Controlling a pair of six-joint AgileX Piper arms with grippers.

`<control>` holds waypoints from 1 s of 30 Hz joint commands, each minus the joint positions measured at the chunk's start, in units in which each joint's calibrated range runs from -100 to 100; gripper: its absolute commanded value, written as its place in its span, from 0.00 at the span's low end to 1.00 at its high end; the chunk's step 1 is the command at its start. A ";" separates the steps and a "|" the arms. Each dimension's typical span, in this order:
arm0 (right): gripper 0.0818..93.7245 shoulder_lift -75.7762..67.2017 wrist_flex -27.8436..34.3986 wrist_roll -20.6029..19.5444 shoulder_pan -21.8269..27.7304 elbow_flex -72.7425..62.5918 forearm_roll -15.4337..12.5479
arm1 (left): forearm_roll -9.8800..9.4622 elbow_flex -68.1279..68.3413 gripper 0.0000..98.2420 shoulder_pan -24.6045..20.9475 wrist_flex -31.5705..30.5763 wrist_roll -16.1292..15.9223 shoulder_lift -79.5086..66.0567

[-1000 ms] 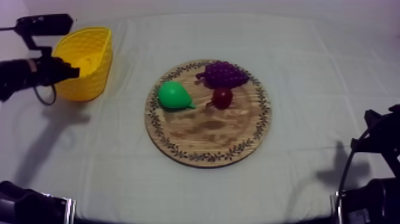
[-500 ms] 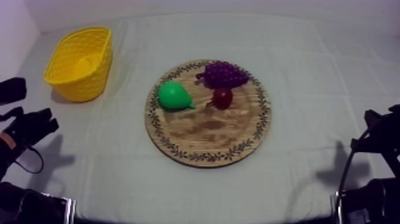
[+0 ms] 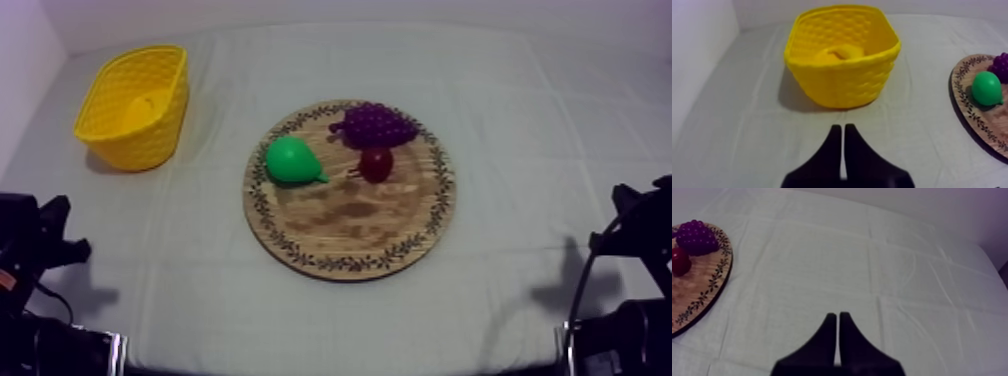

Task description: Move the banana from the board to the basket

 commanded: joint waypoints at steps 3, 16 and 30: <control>0.00 -0.02 0.00 -0.01 0.01 0.02 0.01 | 0.21 0.14 0.00 0.56 0.40 -1.70 -2.79; 0.00 -0.02 0.00 0.02 0.01 0.02 0.01 | 0.20 0.20 0.00 0.95 0.44 14.33 -3.25; 0.00 -0.02 0.00 0.02 0.01 0.02 0.01 | 0.20 0.20 0.00 0.95 0.43 12.61 -3.25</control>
